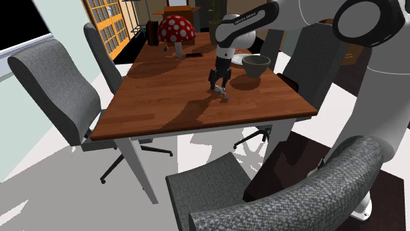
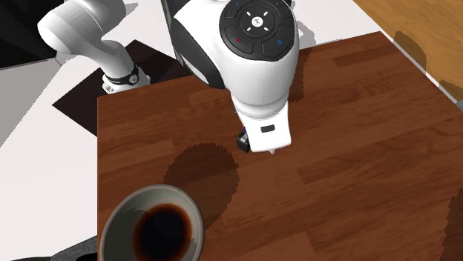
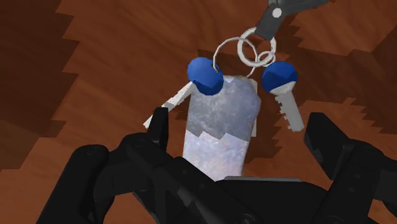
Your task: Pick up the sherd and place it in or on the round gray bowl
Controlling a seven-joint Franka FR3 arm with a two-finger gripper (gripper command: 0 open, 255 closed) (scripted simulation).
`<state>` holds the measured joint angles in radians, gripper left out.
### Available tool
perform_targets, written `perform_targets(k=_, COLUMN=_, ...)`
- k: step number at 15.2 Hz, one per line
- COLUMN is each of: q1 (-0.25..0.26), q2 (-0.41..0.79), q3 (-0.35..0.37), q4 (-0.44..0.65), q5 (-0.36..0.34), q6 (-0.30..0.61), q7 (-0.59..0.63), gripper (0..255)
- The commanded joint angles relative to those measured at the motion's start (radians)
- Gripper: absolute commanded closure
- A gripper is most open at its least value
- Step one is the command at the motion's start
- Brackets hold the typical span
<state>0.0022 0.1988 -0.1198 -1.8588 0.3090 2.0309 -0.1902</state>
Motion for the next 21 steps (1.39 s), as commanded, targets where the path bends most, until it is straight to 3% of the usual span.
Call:
perform_targets(k=1, q1=0.001, q2=0.005, q3=0.001, q4=-0.004, q5=0.002, q6=0.009, q7=-0.001, gripper=0)
perform_targets(k=7, q1=0.001, q2=0.005, q3=0.001, q4=-0.004, q5=0.002, q6=0.009, q7=-0.001, gripper=0)
perform_targets(k=8, q1=0.001, q2=0.005, q3=0.001, q4=-0.004, q5=0.002, q6=0.009, q7=-0.001, gripper=255)
perform_targets(k=17, q1=0.001, q2=0.005, q3=0.001, q4=-0.004, q5=0.002, q6=0.009, q7=-0.001, gripper=255)
perform_targets(k=21, q1=0.001, q2=-0.012, q3=-0.001, q4=0.028, q5=-0.007, q6=-0.037, q7=0.014, gripper=255)
